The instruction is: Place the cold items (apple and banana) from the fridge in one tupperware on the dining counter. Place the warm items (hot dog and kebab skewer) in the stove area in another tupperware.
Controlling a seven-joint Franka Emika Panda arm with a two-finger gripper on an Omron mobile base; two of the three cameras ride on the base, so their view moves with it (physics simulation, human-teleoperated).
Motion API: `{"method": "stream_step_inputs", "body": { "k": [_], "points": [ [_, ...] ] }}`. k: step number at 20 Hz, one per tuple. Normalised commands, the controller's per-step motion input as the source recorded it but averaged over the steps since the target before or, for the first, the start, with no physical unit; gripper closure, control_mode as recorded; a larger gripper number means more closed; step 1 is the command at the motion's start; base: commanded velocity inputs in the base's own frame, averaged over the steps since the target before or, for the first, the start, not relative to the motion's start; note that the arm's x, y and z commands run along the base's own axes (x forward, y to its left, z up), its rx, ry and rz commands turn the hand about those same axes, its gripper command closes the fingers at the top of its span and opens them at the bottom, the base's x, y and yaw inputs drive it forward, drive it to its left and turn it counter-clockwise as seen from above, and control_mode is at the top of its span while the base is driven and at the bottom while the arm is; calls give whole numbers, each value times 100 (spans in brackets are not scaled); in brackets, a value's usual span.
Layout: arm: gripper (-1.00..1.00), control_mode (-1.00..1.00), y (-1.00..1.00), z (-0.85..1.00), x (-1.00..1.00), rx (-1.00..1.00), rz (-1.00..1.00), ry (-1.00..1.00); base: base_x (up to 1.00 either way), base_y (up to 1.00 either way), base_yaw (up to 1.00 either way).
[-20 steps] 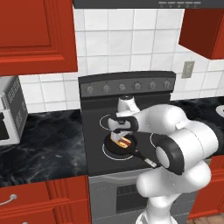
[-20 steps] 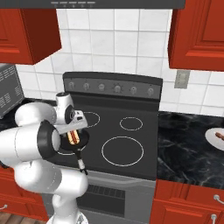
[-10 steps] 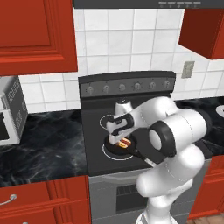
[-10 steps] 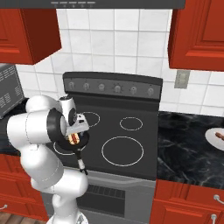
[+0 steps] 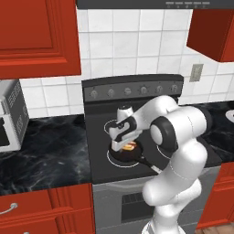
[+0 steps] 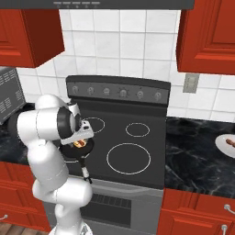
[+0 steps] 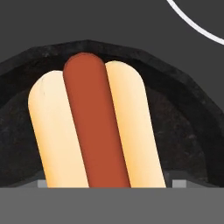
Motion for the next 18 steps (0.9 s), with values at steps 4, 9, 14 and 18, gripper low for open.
{"method": "stream_step_inputs", "body": {
  "k": [4, 9, 14, 18],
  "points": [
    [100, -100, 2, -11, -4, -1, 0, 0, 0, 0, 0],
    [100, -100, -5, 56, -58, 1, 0, -11, 0, 0, 0],
    [100, -100, -12, 90, -65, 5, -3, -8, 0, 0, 0],
    [100, -100, -21, 92, -55, 1, -3, -4, 0, 0, 0]
  ]
}}
